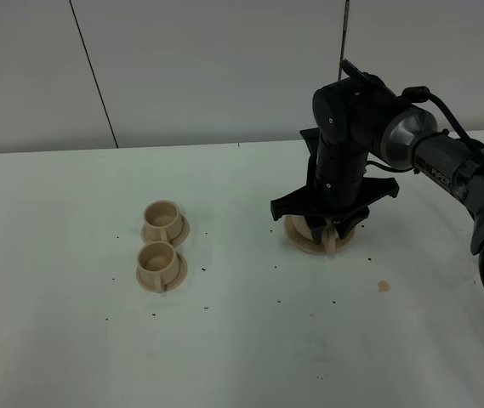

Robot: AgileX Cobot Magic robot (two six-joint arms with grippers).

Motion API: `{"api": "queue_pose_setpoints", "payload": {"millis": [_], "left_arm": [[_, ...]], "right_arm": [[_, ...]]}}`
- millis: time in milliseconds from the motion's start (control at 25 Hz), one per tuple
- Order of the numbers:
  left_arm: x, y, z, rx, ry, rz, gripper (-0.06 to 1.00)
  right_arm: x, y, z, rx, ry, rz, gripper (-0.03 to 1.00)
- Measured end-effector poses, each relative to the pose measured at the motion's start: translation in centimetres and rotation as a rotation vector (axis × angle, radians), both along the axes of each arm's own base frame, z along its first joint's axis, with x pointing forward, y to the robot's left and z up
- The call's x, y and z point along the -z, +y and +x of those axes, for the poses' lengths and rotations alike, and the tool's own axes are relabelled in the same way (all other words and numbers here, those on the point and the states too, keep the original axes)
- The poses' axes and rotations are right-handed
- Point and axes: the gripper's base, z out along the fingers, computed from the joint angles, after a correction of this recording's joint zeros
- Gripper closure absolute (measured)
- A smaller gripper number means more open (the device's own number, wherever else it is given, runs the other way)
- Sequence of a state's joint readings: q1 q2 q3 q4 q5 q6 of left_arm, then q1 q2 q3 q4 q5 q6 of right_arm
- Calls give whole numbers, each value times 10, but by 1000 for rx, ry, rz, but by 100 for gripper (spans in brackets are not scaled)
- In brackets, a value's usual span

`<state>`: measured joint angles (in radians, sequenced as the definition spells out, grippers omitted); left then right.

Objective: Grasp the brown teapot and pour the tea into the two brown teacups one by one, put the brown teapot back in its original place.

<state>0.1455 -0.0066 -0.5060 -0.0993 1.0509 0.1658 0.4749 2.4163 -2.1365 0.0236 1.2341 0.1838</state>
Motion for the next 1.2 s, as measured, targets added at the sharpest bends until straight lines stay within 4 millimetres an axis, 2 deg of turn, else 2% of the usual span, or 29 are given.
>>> {"api": "queue_pose_setpoints", "payload": {"millis": [280, 600, 1200], "left_arm": [[0, 0, 0, 0, 0, 0, 70], [0, 0, 0, 0, 0, 0, 70], [0, 0, 0, 0, 0, 0, 70]], "right_arm": [[5, 0, 0, 0, 12, -6, 64], [9, 0, 0, 0, 20, -9, 75], [9, 0, 0, -1, 17, -12, 75]]}}
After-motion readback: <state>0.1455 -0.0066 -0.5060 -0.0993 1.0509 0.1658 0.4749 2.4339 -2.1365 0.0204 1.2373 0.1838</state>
